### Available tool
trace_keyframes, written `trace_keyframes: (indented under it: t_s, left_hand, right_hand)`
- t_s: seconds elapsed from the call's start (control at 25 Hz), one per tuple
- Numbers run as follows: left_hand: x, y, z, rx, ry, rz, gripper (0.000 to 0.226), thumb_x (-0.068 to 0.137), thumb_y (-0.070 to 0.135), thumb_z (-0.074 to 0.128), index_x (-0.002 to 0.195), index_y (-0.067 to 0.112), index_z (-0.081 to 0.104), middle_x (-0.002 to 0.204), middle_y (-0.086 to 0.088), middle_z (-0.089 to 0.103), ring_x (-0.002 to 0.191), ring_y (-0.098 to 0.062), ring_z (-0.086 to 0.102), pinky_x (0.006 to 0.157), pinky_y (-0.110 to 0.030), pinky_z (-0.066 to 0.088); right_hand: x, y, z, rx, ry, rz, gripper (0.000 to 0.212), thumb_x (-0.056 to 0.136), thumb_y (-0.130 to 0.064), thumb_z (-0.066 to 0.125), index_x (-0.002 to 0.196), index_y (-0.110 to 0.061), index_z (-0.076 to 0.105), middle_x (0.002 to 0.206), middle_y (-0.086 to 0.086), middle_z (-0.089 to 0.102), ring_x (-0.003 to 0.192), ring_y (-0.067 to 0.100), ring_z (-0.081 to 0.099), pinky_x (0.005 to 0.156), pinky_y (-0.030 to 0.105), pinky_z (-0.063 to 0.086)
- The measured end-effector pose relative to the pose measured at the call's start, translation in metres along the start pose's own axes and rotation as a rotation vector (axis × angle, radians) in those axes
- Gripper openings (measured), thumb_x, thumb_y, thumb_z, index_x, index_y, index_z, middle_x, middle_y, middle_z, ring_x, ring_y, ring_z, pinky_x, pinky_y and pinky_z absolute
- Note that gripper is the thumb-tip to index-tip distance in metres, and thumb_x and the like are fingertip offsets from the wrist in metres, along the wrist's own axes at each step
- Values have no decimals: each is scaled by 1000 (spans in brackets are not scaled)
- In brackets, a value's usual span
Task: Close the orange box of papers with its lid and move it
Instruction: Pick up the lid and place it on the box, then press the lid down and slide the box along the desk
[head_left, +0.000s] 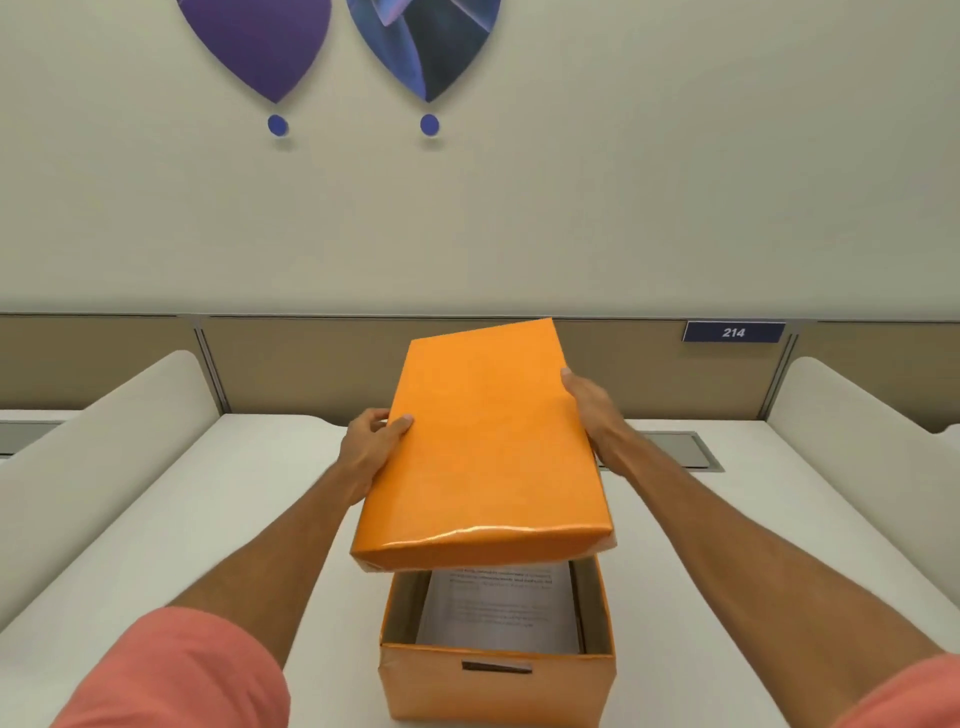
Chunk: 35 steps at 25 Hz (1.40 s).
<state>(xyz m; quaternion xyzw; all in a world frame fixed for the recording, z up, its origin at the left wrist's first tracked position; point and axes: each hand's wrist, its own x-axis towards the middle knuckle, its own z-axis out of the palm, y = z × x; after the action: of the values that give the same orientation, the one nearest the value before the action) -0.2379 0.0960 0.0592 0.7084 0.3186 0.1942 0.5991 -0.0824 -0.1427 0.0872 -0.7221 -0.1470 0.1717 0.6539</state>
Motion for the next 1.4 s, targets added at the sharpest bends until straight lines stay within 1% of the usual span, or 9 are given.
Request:
trace_keyframes:
  t_s: [0.08,0.16,0.24,0.4,0.6,0.72,0.88,1.12,1.4]
  left_hand:
    - [-2,-14,6,70,6,9,52,88,35,65,133,13,48,131,-12,56,101,-28,58,86,-43,51]
    - [-5,-28,13,135,-10,15,52,89,34,64,134,15,46,134,-11,54,101,-28,56,83,-40,49]
    - [-5,-39,20,219,-49,7,55,90,36,62,137,16,42,137,-11,51,106,-30,57,85,-40,49]
    - [-3,-51,32,324,-89,-24,59,91,40,59,139,12,39,140,-14,49,119,-34,54,93,-42,47]
    - [-3,-59,38,375,-103,-82,57,95,38,54,141,9,38,142,-16,48,123,-36,52,100,-47,45]
    - [-3,-64,41,395,-115,-95,58,95,40,52,142,9,37,143,-16,47,124,-36,52,101,-48,44]
    - [-7,-65,42,412,-118,-88,60,94,40,52,142,8,37,143,-17,47,125,-37,52,102,-49,44]
    - [-21,-69,34,414,-140,-111,65,91,46,55,143,13,34,145,-17,45,125,-38,52,102,-50,44]
    - [-43,-79,33,437,-200,-84,67,96,50,40,150,17,19,151,-15,38,130,-40,47,104,-54,41]
  right_hand:
    - [-2,30,-1,-82,-44,41,45,98,-39,49,134,-13,52,127,4,60,109,24,60,93,42,50]
    - [-4,55,0,-118,-15,69,38,99,-26,48,135,-12,50,128,7,60,104,24,60,85,38,49]
    - [-5,75,2,-131,42,125,35,99,-20,45,133,-12,50,124,9,61,102,28,61,85,40,51]
    - [1,98,-2,-192,67,235,37,95,-26,43,131,-15,48,127,11,60,108,32,60,96,52,50]
    - [-1,108,2,-191,71,314,40,98,-24,42,137,-12,45,129,12,58,112,34,58,97,50,49]
    - [1,113,2,-196,84,332,39,99,-22,42,135,-9,46,128,14,59,111,35,59,95,49,49]
    - [-1,119,1,-240,98,368,39,99,-25,42,133,-6,47,128,16,58,111,35,58,95,49,49]
    - [-18,118,0,-284,73,383,43,98,-32,41,135,-10,45,131,15,57,112,35,58,98,54,48]
    - [-55,123,3,-446,66,358,64,99,-50,33,147,-9,25,144,18,43,125,38,50,101,52,43]
